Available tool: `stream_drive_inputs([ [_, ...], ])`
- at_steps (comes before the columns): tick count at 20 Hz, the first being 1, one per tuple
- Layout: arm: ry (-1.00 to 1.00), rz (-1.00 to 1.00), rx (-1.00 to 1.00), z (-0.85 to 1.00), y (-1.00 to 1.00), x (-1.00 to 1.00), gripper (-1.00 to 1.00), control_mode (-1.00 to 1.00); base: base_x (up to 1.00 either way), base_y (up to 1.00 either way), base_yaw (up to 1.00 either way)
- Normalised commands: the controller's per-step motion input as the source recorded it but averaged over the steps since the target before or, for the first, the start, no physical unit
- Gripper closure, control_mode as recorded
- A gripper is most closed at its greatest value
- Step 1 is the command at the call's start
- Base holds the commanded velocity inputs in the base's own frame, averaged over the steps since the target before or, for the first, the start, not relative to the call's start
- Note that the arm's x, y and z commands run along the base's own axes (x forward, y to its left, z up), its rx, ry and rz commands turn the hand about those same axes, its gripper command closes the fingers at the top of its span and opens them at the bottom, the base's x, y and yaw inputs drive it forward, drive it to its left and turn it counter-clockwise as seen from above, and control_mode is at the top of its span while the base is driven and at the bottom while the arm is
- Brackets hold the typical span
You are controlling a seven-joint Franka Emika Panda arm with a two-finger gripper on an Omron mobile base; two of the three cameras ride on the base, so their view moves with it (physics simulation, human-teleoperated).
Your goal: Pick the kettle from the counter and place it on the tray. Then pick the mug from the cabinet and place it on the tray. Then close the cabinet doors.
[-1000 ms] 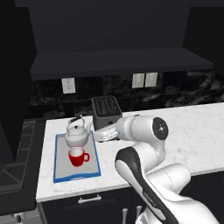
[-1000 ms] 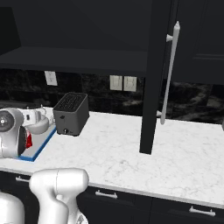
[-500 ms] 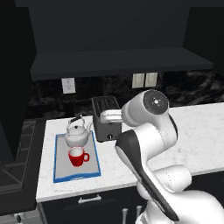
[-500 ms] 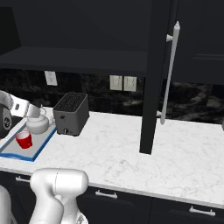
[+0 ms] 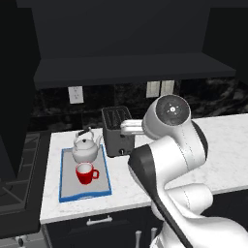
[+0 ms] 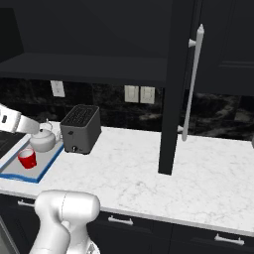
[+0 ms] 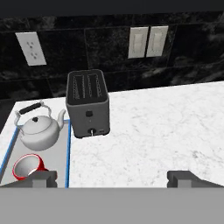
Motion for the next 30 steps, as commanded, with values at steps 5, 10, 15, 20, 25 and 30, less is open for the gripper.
stream_drive_inputs([
  [5,0.0,0.0,0.0,0.16,-0.41,-0.23,-1.0,-1.0,0.0,0.0,0.0],
  [10,0.02,0.0,0.0,0.07,-0.39,-0.14,-1.0,-1.0,0.0,0.0,0.0],
  [15,0.0,0.0,0.0,0.05,-0.32,-0.15,-1.0,-1.0,0.0,0.0,0.0],
  [20,0.0,0.0,0.0,0.04,-0.4,-0.2,-1.0,-1.0,0.0,0.0,0.0],
  [25,0.0,0.0,0.0,0.02,-0.5,-0.21,-1.0,-1.0,0.0,0.0,0.0],
  [30,0.0,0.0,0.0,0.02,-0.43,-0.15,-1.0,-1.0,0.0,0.0,0.0],
])
